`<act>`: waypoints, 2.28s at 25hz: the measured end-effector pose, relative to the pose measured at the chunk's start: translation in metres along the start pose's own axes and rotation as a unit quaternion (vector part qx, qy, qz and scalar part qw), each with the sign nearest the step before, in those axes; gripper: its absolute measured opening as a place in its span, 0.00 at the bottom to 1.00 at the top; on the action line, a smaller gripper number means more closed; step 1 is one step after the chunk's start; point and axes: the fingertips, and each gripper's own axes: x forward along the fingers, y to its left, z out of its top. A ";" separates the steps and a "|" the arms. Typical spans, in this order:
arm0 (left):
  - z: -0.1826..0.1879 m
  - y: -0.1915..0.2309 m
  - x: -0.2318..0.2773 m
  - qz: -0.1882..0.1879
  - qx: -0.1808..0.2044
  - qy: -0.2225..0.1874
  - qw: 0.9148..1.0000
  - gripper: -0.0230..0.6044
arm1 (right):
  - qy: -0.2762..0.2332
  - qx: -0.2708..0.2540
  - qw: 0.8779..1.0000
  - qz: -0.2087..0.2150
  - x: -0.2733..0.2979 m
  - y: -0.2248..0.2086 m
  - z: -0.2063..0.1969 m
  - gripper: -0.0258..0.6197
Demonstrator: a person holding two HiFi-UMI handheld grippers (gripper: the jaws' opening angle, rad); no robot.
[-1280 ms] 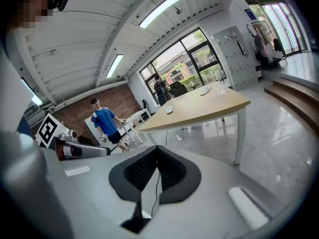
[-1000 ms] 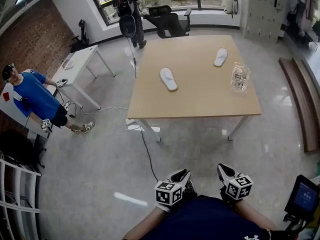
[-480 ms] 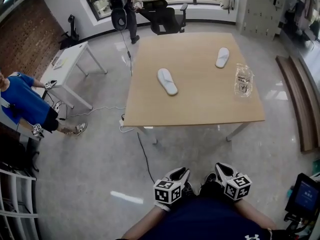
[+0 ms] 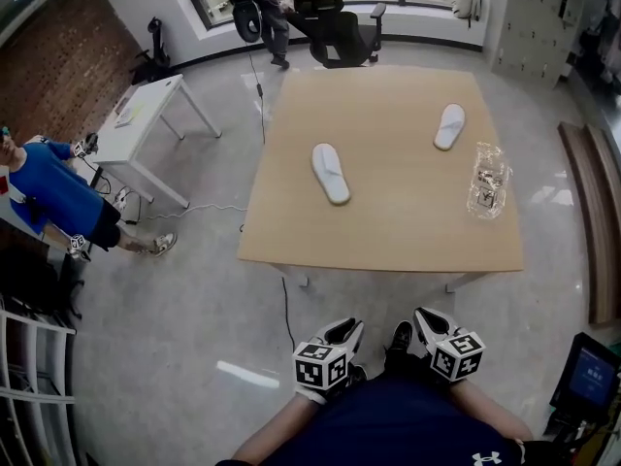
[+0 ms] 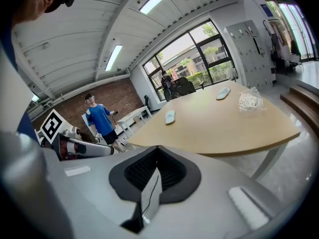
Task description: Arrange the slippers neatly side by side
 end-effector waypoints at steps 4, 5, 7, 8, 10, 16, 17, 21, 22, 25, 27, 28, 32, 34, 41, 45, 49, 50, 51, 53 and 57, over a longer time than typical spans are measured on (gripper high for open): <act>0.033 -0.004 0.026 0.015 0.001 -0.017 1.000 0.16 | -0.006 -0.002 1.000 0.012 0.015 -0.028 0.032 0.05; 0.040 -0.005 0.031 0.019 0.000 -0.021 1.000 0.16 | -0.006 -0.002 1.000 0.015 0.018 -0.034 0.038 0.05; 0.051 -0.006 0.043 0.026 -0.003 -0.027 0.999 0.16 | -0.006 -0.001 1.000 0.021 0.023 -0.047 0.049 0.05; 0.056 -0.007 0.049 0.030 -0.005 -0.028 0.999 0.16 | -0.007 0.000 1.000 0.023 0.026 -0.054 0.054 0.05; 0.062 -0.008 0.060 0.035 -0.008 -0.028 0.999 0.16 | -0.010 0.002 1.000 0.022 0.030 -0.069 0.065 0.05; 0.080 -0.011 0.082 0.036 -0.014 -0.026 0.999 0.16 | -0.004 0.014 1.000 0.017 0.042 -0.096 0.082 0.05; 0.084 -0.010 0.085 0.036 -0.015 -0.026 0.999 0.16 | -0.001 0.014 1.000 0.018 0.044 -0.098 0.084 0.05; 0.094 0.004 0.103 0.037 -0.023 -0.020 0.999 0.16 | 0.008 0.017 1.000 0.015 0.061 -0.108 0.088 0.05; 0.097 0.009 0.108 0.035 -0.023 -0.017 0.999 0.16 | 0.009 0.019 1.000 0.012 0.066 -0.111 0.090 0.05; 0.115 0.021 0.126 0.022 -0.018 -0.010 1.000 0.16 | 0.003 0.025 1.000 -0.008 0.081 -0.125 0.103 0.05; 0.137 0.032 0.137 0.011 -0.010 -0.009 1.000 0.16 | -0.006 0.029 0.999 -0.021 0.095 -0.131 0.119 0.05; 0.148 0.038 0.142 0.007 -0.004 -0.008 1.000 0.16 | -0.010 0.030 0.999 -0.027 0.103 -0.132 0.126 0.05; 0.181 0.067 0.161 -0.006 0.015 -0.002 1.000 0.16 | -0.020 0.032 0.998 -0.053 0.131 -0.138 0.147 0.05; 0.192 0.083 0.170 -0.010 0.028 0.006 1.000 0.16 | -0.020 0.026 0.997 -0.064 0.145 -0.139 0.154 0.05; 0.214 0.148 0.189 0.000 0.049 0.033 0.998 0.17 | -0.016 0.005 0.995 -0.101 0.177 -0.153 0.185 0.05; 0.215 0.190 0.195 0.031 0.042 0.048 0.997 0.18 | -0.007 -0.028 0.991 -0.131 0.180 -0.188 0.212 0.05; 0.220 0.228 0.205 0.072 0.043 0.052 0.995 0.22 | 0.005 -0.060 0.986 -0.156 0.196 -0.242 0.235 0.05; 0.224 0.234 0.207 0.082 0.046 0.053 0.994 0.23 | 0.007 -0.060 0.985 -0.160 0.202 -0.256 0.242 0.05; 0.226 0.240 0.210 0.092 0.048 0.055 0.993 0.24 | 0.009 -0.060 0.985 -0.162 0.208 -0.270 0.249 0.05; 0.230 0.248 0.217 0.108 0.049 0.062 0.991 0.28 | 0.016 -0.063 0.984 -0.163 0.224 -0.295 0.262 0.07; 0.241 0.257 0.231 0.126 0.063 0.073 0.987 0.36 | 0.040 -0.092 0.981 -0.164 0.259 -0.336 0.282 0.26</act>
